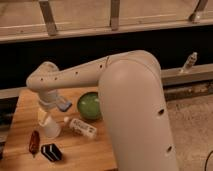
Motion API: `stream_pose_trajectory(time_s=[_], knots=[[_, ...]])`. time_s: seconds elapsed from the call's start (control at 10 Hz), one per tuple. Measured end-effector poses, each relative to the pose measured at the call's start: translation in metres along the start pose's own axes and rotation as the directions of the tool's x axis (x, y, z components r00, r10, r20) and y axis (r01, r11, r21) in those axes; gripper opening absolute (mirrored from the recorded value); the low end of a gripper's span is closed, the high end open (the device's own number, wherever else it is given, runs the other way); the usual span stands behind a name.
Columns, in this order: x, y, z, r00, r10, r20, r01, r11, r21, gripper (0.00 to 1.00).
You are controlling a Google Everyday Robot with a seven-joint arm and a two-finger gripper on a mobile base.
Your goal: Place the ceramic cup over the eraser
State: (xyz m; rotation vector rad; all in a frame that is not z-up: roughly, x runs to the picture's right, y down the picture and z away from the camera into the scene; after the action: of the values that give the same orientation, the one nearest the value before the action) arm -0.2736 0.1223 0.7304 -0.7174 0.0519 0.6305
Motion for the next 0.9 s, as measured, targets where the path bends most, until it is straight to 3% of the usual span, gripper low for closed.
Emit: stream_pose_trajectory(time_s=[0.5, 0.9], knots=[[-0.014, 0.025, 0.011, 0.998, -0.059, 0.007, 0.059, 0.997, -0.049, 0.80], [-0.012, 0.039, 0.021, 0.998, -0.069, 0.007, 0.070, 0.994, -0.089, 0.80]])
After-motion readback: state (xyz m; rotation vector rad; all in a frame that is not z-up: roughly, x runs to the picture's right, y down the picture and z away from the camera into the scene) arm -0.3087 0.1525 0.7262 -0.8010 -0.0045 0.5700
